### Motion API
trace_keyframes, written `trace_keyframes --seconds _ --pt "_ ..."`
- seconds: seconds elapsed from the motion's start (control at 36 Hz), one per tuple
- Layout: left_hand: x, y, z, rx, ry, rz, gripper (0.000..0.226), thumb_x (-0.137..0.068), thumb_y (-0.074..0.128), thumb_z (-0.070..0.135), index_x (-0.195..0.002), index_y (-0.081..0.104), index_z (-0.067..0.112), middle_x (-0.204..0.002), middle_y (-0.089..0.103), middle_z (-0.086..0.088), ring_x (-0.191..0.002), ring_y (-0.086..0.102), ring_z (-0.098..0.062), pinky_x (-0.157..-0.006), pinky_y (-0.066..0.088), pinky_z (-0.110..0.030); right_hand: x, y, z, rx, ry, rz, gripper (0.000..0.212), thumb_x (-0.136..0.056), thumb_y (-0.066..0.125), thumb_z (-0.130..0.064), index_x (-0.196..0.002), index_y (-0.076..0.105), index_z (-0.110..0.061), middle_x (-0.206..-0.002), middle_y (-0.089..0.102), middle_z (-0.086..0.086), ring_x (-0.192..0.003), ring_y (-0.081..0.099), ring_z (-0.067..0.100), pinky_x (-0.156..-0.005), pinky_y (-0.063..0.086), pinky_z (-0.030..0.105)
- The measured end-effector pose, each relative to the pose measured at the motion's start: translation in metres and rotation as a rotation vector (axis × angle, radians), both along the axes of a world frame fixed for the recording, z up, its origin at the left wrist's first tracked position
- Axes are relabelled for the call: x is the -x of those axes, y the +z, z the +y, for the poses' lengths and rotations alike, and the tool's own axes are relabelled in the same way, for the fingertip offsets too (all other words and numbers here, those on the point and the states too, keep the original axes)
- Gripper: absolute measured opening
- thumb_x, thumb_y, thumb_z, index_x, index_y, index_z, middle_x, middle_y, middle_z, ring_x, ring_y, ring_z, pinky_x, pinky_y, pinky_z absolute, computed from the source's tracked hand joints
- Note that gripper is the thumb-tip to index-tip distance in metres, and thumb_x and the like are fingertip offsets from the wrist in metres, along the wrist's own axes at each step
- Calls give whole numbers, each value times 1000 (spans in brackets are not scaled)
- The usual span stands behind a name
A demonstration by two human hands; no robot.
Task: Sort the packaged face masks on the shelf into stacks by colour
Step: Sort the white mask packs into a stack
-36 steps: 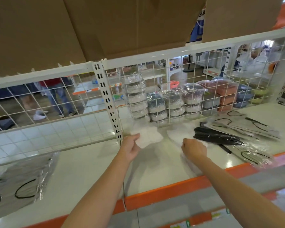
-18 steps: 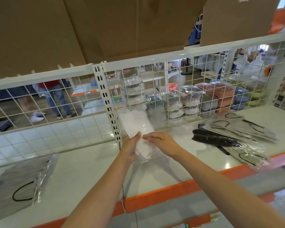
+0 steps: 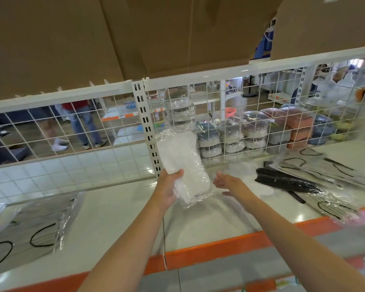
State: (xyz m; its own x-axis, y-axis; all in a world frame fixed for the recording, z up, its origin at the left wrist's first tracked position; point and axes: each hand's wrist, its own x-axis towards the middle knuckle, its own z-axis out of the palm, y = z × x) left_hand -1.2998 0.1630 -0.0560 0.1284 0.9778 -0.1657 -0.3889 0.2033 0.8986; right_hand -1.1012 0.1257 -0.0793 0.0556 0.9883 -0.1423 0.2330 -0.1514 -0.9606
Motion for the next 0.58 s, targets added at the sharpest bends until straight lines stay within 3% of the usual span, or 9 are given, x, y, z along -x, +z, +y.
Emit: trace_keyframes --seconds 0.08,0.17,0.25,0.39,0.5,0.58 --pt "-4 -1 -3 -40 -26 58 36 -85 55 -11 -120 56 -2 -112 65 -19 -103 61 -35 -87 52 -43 14 12 -2 -47 105 90 20 -89 62 -29 -106 59 -20 -99 62 -9 -95 60 4 -79 48 23" --pt "-4 0 -6 -98 -60 124 34 -78 63 -9 -110 62 3 -100 70 -12 -90 67 -28 -69 56 -33 22 17 4 -80 149 164 28 -84 68 -12 -111 59 -12 -98 67 -2 -82 63 2 -61 47 10" --pt "0 0 -5 -149 -79 190 48 -68 75 1 -114 60 3 -106 69 -14 -93 66 -28 -71 54 -34 26 18 6 -115 157 133 28 -83 67 -4 -110 59 -5 -94 67 2 -82 63 10 -60 46 7" --pt "2 1 -3 -144 -5 242 32 -79 68 -2 -110 62 2 -105 69 -14 -98 64 -32 -80 54 -38 32 16 11 -84 181 140 23 -83 67 -3 -102 58 -12 -97 67 0 -86 65 11 -70 50 17" --pt "8 12 4 -48 144 -44 30 -85 59 -5 -115 58 -1 -109 64 -18 -99 61 -32 -94 47 -46 31 12 12 -42 68 1 23 -81 72 -27 -91 53 -18 -91 56 -2 -83 54 14 -67 39 22" --pt "19 19 10 30 253 -285 32 -89 56 -3 -121 55 -1 -111 64 -17 -95 62 -28 -93 46 -45 28 7 13 68 -33 237 49 -79 73 -34 -116 50 -11 -113 55 3 -95 55 17 -73 50 29"
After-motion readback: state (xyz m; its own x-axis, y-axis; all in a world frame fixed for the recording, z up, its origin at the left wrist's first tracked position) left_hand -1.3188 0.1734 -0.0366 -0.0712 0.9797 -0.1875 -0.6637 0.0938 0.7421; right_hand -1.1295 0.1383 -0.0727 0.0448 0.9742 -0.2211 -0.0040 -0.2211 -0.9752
